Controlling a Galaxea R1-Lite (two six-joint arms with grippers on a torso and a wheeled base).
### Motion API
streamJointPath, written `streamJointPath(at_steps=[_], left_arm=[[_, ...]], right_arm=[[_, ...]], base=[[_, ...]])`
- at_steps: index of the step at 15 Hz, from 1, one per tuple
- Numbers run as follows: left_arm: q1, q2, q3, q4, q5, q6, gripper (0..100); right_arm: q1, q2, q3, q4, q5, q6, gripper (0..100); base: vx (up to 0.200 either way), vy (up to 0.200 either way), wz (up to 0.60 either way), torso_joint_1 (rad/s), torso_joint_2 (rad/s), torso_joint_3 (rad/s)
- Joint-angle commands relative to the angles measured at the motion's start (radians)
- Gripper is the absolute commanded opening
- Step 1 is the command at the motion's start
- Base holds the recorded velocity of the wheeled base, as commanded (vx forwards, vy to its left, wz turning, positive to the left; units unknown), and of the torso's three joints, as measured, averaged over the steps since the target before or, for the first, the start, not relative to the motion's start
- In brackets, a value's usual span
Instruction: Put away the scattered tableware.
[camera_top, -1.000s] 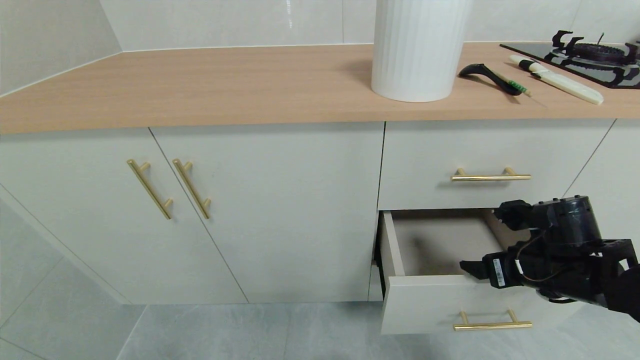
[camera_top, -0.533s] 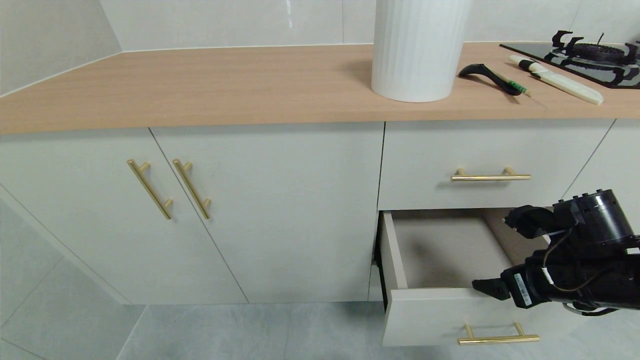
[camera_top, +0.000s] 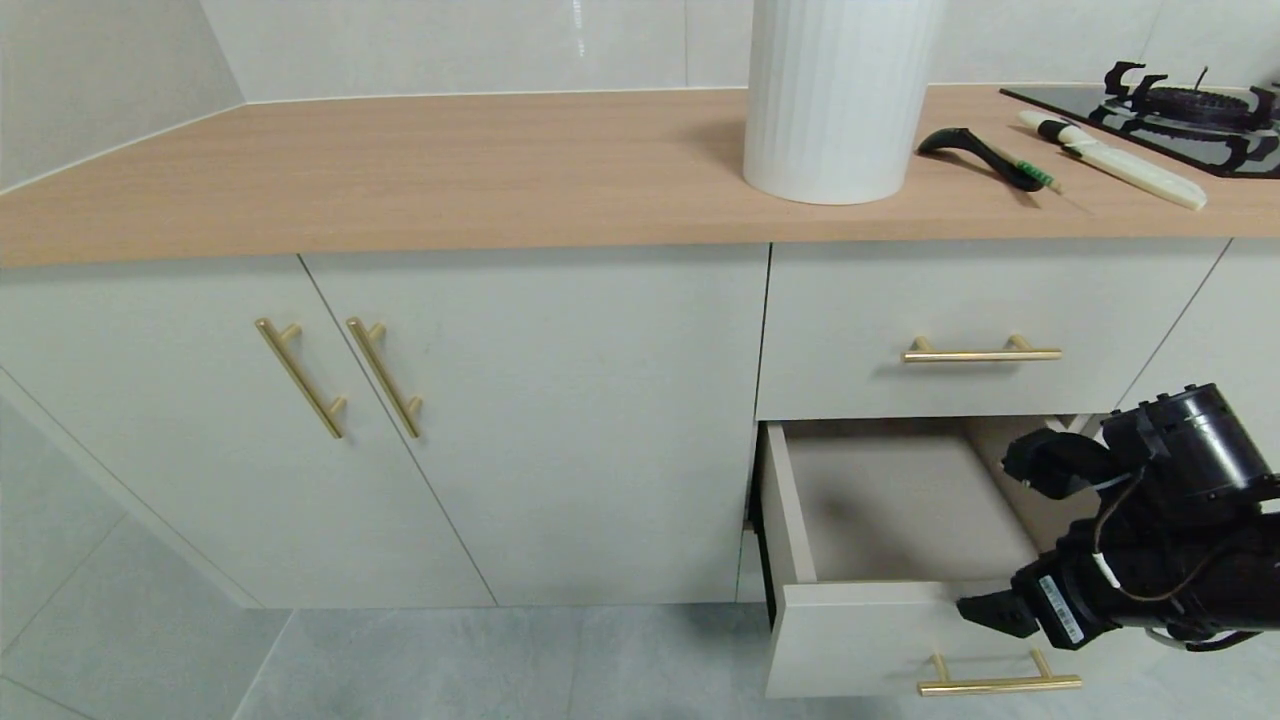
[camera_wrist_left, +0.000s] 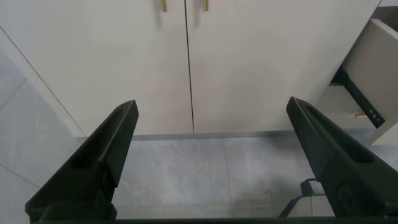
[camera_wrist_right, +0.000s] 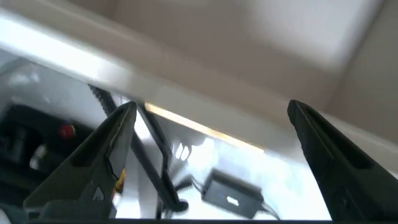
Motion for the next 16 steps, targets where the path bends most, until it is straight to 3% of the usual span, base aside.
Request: streamJointPath(at_steps=[1, 4, 9, 16], left_arm=[[0.001, 0.0, 0.0, 0.0, 0.0, 0.0, 100], [0.001, 0.0, 0.0, 0.0, 0.0, 0.0, 100], [0.001, 0.0, 0.0, 0.0, 0.0, 0.0, 100], [0.001, 0.0, 0.0, 0.0, 0.0, 0.0, 100]], right_arm=[[0.0, -0.018, -0.023, -0.021, 0.003, 0.038, 100], [0.0, -0.048, -0.059, -0.041, 0.058, 0.137, 100], [0.0, 0.156, -0.042, -0.095, -0.035, 0.139, 100], [0.002, 0.14, -0.019, -0.08, -0.019, 0.119, 100]], base=[[0.0, 0.0, 0.0, 0.0, 0.0, 0.0], [0.0, 0.0, 0.0, 0.0, 0.0, 0.0], [0.0, 0.0, 0.0, 0.0, 0.0, 0.0], [0.0, 0.0, 0.0, 0.0, 0.0, 0.0]])
